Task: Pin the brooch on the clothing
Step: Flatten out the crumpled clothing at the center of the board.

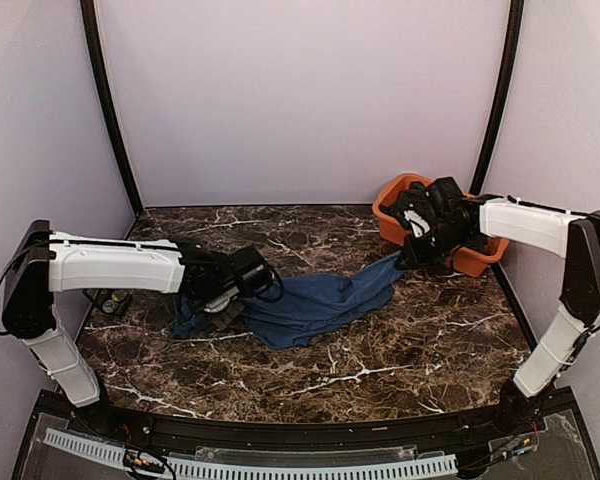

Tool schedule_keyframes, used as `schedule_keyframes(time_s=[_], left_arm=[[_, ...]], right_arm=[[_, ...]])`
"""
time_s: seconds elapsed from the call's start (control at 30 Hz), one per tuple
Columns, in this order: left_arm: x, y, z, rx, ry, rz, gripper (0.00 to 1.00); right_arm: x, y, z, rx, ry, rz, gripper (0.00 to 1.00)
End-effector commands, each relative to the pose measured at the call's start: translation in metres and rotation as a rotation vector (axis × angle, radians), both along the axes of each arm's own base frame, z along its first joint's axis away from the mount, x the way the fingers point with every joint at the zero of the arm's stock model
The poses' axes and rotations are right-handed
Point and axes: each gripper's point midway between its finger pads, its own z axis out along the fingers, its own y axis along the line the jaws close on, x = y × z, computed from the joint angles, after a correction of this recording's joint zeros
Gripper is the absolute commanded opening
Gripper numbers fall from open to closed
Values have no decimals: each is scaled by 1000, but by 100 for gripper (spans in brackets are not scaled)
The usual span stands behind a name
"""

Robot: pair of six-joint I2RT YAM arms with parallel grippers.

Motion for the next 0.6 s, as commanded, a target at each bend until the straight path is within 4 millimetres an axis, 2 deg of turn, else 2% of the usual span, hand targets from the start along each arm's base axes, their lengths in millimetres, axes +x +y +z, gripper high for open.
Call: schedule_keyframes(time_s=[0.0, 0.03, 0.07, 0.1, 0.13, 0.17, 0.2, 0.27, 0.3, 0.33, 0.37, 0.4, 0.47, 0.53, 0.57], left_arm=[[46, 12, 141, -22, -346, -20, 1], [56, 14, 176, -54, -439, -1, 1], [61, 15, 193, -14, -473, -40, 1], [70, 16, 226, -29, -570, -17, 1], [74, 17, 241, 16, -600, -47, 1], [80, 17, 268, 8, -683, -20, 1], [82, 17, 280, 65, -702, -54, 1], [88, 21, 324, 79, -840, -4, 1], [88, 24, 337, 87, -876, 10, 1], [87, 29, 363, 114, -948, 42, 1], [84, 35, 375, 121, -983, 58, 1], [79, 41, 401, 125, -1053, 84, 1], [64, 52, 439, 107, -1146, 102, 1], [48, 56, 472, 70, -1231, 86, 1], [38, 51, 483, 72, -1252, 49, 1]], right_arm=[[36, 7, 104, 75, -252, -20, 0], [42, 9, 123, 89, -291, -19, 0], [49, 12, 144, 107, -330, -15, 0], [54, 16, 164, 125, -367, -9, 0], [59, 20, 183, 145, -400, -2, 0], [64, 23, 203, 164, -434, 3, 0], [67, 26, 222, 180, -465, 11, 0], [69, 30, 263, 208, -541, 17, 0], [68, 31, 282, 220, -576, 19, 0], [65, 31, 302, 232, -619, 21, 0], [60, 30, 321, 246, -661, 21, 0], [54, 28, 339, 261, -702, 21, 0], [38, 24, 371, 291, -782, 28, 0], [19, 19, 398, 323, -862, 39, 0], [7, 18, 410, 343, -899, 50, 0]])
